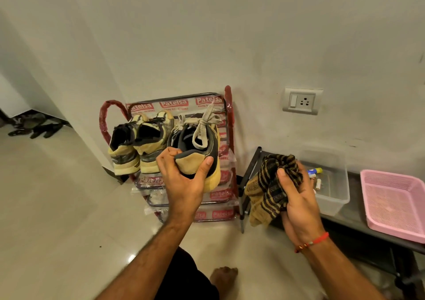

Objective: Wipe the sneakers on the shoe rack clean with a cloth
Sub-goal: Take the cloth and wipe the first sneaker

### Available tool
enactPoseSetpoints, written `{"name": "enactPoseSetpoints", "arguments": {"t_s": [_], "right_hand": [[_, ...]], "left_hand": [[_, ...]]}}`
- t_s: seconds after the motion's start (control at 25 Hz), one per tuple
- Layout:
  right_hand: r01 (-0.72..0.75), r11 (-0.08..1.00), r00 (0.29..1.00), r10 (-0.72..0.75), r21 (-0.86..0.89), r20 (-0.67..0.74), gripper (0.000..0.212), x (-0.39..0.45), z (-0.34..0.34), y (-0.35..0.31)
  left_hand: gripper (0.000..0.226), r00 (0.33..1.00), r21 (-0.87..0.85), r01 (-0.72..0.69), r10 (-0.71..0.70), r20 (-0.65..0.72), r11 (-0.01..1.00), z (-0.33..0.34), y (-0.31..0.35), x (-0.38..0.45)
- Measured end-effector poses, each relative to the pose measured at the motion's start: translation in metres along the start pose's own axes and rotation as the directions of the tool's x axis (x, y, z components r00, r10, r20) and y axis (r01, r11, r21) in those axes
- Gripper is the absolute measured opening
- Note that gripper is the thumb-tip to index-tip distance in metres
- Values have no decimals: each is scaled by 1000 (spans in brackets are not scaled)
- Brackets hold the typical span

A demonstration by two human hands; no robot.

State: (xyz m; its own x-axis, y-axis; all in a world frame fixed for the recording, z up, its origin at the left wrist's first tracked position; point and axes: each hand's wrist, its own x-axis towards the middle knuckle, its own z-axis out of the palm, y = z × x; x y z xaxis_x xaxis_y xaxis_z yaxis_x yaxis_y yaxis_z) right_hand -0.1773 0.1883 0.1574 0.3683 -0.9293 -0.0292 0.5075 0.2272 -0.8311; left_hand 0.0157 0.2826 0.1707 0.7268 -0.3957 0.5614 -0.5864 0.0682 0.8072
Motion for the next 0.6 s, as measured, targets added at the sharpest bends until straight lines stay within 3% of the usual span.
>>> {"name": "enactPoseSetpoints", "arguments": {"t_s": [0.16,0.4,0.52,0.6], "right_hand": [[-75,995,997,74,62,6,37,3,8,6],[-131,989,991,133,71,-17,52,9,0,6],[-116,992,993,117,58,-19,49,14,-2,8],[-116,992,993,117,47,-23,46,16,-3,11]], "left_hand": [[64,998,51,-6,3,57,999,35,-19,25],[64,984,122,89,-106,143,989,96,-61,67],[66,962,256,36,-103,253,966,107,-89,63],[68,962,283,68,-138,235,957,108,-94,60]]}}
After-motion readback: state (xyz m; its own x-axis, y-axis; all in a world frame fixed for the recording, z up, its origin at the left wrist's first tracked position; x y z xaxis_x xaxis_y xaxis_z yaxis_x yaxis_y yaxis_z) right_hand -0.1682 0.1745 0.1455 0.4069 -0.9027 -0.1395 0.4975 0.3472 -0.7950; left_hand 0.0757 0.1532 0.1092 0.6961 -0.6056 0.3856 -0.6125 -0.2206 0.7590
